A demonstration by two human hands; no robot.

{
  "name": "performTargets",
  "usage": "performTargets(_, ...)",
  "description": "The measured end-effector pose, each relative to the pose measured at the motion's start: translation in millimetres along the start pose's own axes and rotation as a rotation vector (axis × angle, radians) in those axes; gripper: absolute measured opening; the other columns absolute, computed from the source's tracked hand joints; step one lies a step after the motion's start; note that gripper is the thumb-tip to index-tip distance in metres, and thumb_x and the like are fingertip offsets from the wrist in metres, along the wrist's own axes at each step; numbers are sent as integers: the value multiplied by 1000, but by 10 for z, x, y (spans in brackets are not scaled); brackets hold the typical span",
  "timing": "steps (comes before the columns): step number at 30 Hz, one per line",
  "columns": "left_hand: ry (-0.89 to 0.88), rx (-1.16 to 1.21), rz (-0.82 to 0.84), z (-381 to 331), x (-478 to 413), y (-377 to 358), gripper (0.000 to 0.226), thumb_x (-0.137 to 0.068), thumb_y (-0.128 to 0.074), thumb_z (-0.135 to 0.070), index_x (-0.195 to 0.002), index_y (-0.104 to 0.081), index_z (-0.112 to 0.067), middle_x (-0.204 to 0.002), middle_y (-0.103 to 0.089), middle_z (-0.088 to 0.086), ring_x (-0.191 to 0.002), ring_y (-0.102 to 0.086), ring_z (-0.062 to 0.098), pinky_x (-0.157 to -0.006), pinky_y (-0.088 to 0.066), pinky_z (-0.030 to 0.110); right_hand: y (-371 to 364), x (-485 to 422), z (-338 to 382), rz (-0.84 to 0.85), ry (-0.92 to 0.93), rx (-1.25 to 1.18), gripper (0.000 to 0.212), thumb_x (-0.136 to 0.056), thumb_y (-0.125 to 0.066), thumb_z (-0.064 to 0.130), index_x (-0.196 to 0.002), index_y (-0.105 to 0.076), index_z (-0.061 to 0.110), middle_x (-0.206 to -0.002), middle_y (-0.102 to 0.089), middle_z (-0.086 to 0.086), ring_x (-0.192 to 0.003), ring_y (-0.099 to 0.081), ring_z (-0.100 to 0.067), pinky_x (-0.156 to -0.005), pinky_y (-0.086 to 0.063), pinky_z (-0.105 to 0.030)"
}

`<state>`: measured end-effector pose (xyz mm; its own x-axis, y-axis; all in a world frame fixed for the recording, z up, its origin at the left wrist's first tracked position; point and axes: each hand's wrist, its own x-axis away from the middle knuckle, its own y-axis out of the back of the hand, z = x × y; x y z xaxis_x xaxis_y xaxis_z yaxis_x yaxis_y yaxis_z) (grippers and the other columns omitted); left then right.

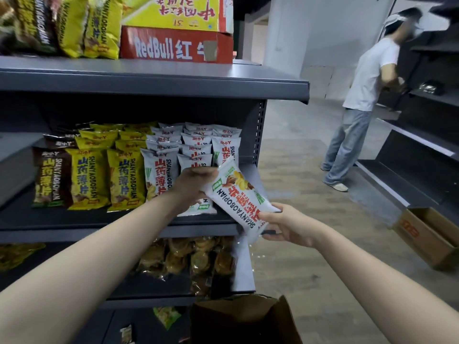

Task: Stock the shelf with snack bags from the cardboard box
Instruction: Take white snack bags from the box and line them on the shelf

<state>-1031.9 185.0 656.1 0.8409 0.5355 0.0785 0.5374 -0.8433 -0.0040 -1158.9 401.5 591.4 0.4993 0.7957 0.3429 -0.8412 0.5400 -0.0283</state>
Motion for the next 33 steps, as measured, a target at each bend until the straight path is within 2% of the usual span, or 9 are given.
performTargets(3,5,-132,45,51,33,117,12,-91,-59,-8,-101,-61,-13,-90,-61,-1,-81,-59,14,-62,-54,24,157,-84,62,-90,12,-78,50,-68,-83,40,-110,-65,20,-108,-72,-6,-90,-68,-23,-76,-56,-39)
performTargets(5,48,-156,157,107,65,131,13,-89,-56,3,-95,-60,-8,-91,-65,7,-87,-64,23,-71,-57,27,217,-148,109,-179,40,-149,44,-68,-81,44,-104,-68,20,-106,-72,-4,-94,-67,-24,-76,-56,-40)
performTargets(8,125,-94,268,222,123,70,32,-85,-54,13,-111,-58,-6,-106,-67,10,-100,-64,26,-81,-56,32,181,-267,211,-283,96,-267,29,-75,-79,38,-94,-70,18,-101,-74,-6,-98,-67,-28,-74,-57,-41)
performTargets(13,228,-28,280,409,126,-23,28,-81,-67,3,-104,-58,-11,-112,-66,11,-95,-66,21,-75,-59,34,-25,-410,490,-354,215,-395,26,-86,-70,25,-105,-63,9,-83,-75,-6,-74,-72,-22,-61,-57,-33)
performTargets(18,234,-69,280,509,108,-135,35,-80,-72,-4,-113,-62,-12,-117,-66,6,-109,-62,22,-89,-54,43,-278,-529,683,-370,168,-434,31,-93,-60,36,-112,-59,12,-104,-70,-7,-94,-66,-23,-69,-54,-38)
performTargets(21,149,-165,253,567,90,-180,46,-78,-75,-9,-120,-58,-16,-120,-65,1,-109,-61,16,-97,-49,38,-426,-587,721,-374,182,-356,28,-97,-53,36,-110,-60,13,-100,-68,-7,-88,-63,-24,-72,-49,-35)
performTargets(25,57,-256,252,691,83,-154,56,-78,-74,-4,-126,-51,-19,-121,-64,-2,-102,-62,11,-86,-52,26,-569,-627,781,-447,232,-295,24,-98,-51,32,-95,-64,12,-90,-71,-7,-79,-64,-23,-72,-45,-33)
performTargets(30,-6,-294,195,815,46,-140,42,-82,-66,2,-114,-56,-23,-117,-65,1,-100,-64,20,-87,-54,41,-671,-690,900,-488,185,-386,23,-97,-52,31,-90,-64,13,-96,-70,-13,-77,-64,-25,-74,-48,-34)
performTargets(33,18,-274,190,823,-8,-135,39,-82,-65,4,-115,-60,-16,-109,-69,1,-85,-66,14,-72,-58,28,-657,-697,892,-400,205,-369,39,-100,-44,40,-108,-66,9,-108,-71,-13,-91,-68,-27,-91,-51,-44)
